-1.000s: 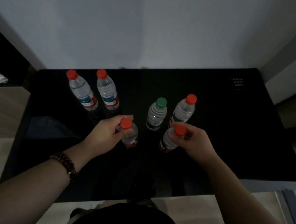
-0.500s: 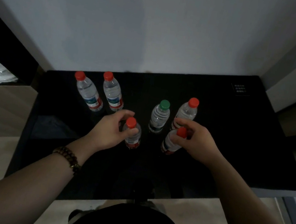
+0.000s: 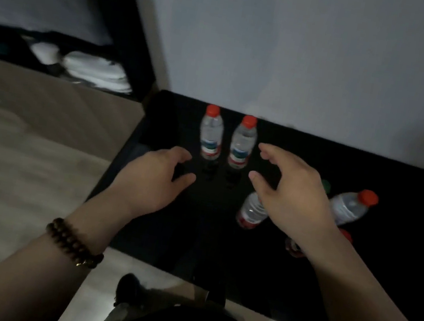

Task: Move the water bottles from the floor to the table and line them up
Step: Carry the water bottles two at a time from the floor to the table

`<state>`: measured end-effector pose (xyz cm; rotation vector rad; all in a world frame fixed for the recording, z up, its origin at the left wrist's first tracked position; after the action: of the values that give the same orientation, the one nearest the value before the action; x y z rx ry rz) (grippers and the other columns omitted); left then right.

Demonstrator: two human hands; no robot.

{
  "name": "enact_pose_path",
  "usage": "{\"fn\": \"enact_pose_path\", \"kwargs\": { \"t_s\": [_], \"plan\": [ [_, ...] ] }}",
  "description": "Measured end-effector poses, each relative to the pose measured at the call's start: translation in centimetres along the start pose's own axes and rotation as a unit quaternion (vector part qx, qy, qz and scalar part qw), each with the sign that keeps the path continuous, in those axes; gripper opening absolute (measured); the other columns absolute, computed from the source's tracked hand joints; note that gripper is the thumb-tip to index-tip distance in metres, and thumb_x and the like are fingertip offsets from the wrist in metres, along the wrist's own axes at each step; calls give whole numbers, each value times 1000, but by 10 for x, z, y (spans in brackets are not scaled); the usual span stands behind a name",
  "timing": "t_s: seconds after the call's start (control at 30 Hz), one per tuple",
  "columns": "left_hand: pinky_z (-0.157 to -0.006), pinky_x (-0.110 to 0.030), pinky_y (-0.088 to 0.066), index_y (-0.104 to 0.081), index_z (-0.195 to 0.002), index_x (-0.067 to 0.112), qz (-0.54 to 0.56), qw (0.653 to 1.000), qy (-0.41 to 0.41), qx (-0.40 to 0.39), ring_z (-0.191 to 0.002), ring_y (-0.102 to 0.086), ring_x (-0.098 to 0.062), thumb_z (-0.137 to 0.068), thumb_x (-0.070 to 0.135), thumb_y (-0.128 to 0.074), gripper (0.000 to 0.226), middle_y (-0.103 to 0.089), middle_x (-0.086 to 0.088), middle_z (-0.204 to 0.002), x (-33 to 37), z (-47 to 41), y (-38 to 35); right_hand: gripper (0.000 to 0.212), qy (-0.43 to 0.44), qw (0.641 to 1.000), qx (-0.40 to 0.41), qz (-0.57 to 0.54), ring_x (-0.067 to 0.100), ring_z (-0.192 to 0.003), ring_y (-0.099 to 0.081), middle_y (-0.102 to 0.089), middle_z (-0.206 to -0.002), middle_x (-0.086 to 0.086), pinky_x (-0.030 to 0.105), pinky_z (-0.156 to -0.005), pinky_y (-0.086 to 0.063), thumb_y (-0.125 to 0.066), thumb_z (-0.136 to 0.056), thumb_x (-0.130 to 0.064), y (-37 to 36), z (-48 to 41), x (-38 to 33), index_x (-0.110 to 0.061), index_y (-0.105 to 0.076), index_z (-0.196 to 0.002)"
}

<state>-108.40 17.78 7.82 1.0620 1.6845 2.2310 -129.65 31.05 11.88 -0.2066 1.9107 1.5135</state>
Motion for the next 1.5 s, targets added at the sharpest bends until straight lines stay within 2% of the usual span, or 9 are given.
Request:
{"fn": "enact_pose_path", "kwargs": {
  "t_s": [0.1, 0.23, 0.33, 0.47, 0.6, 0.77, 1.03, 1.23, 1.5],
  "plan": [
    [-90, -38, -57, -60, -132, 26, 2, 997, 71, -20, -108, -69, -18, -95, 49, -65, 43, -72, 2, -120, -60, 36, 9, 51, 41, 996, -81, 8, 14, -115, -65, -69, -128, -3, 32, -98, -52, -74, -91, -37, -55, -21, -47, -27, -60, -139],
    [-85, -32, -52, -60, -133, 22, -36, 987, 154, -34, -109, -66, -23, -100, 45, -59, 40, -68, -2, -123, -148, 90, 31, 58, 97, 977, -186, 30, 14, -126, -59, -63, -140, -6, 35, -104, -50, -68, -95, -42, -140, -32, -120, -29, -50, -149],
    [-86, -35, -53, -58, -134, 24, -46, 980, 194, -24, -109, -65, -23, -101, 46, -55, 40, -66, -1, -127, -214, 135, 50, 61, 125, 959, -248, 58, 17, -133, -54, -56, -147, -4, 37, -107, -48, -65, -98, -44, -207, -30, -181, -30, -45, -153],
    [-83, -31, -49, -53, -139, 28, -36, 968, 244, -34, -111, -65, -21, -102, 52, -51, 44, -65, 2, -129, -312, 203, 67, 60, 140, 932, -315, 109, 21, -135, -52, -51, -152, -1, 41, -108, -48, -61, -100, -43, -301, -17, -263, -28, -43, -155],
    [-95, -33, -51, -52, -141, 24, 0, 945, 322, -59, -121, -62, -24, -103, 49, -52, 46, -62, -3, -136, -423, 278, 81, 63, 178, 902, -363, 155, 25, -136, -52, -50, -152, 4, 44, -108, -48, -59, -100, -47, -397, 2, -357, -23, -43, -156],
    [-99, -35, -51, -54, -141, 20, 18, 916, 397, -57, -124, -61, -24, -103, 47, -52, 46, -62, -4, -139, -537, 363, 112, 64, 232, 870, -392, 188, 28, -139, -49, -49, -154, 9, 39, -109, -45, -57, -101, -47, -491, 24, -468, -19, -42, -157],
    [-98, -36, -52, -58, -137, 20, 76, 873, 481, -18, -119, -63, -23, -102, 48, -54, 44, -66, -3, -131, -670, 437, 145, 64, 295, 825, -429, 219, 30, -136, -52, -53, -149, 11, 42, -109, -47, -57, -98, -49, -611, 31, -590, -21, -45, -154],
    [-88, -29, -50, -59, -135, 22, 85, 853, 515, 7, -110, -66, -19, -101, 49, -55, 43, -67, 1, -128, -790, 447, 186, 65, 322, 818, -437, 193, 29, -132, -56, -59, -144, 13, 36, -107, -48, -61, -96, -49, -714, -3, -690, -17, -49, -152],
    [-85, -27, -48, -61, -134, 21, 99, 836, 539, 22, -108, -66, -19, -101, 47, -57, 42, -67, 1, -129, -959, 413, 292, 62, 337, 812, -453, 144, 28, -136, -53, -56, -149, 13, 31, -110, -42, -62, -99, -42, -827, -82, -862, -15, -48, -152]
  ]
}}
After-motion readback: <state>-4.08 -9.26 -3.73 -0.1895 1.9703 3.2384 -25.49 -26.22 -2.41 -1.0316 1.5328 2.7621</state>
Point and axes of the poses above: each hand's wrist, its own z-axis away from the middle knuckle, its own y-axis out of the back of the hand, x = y × z, the point moved 7 cm from there along -z, towards the middle knuckle
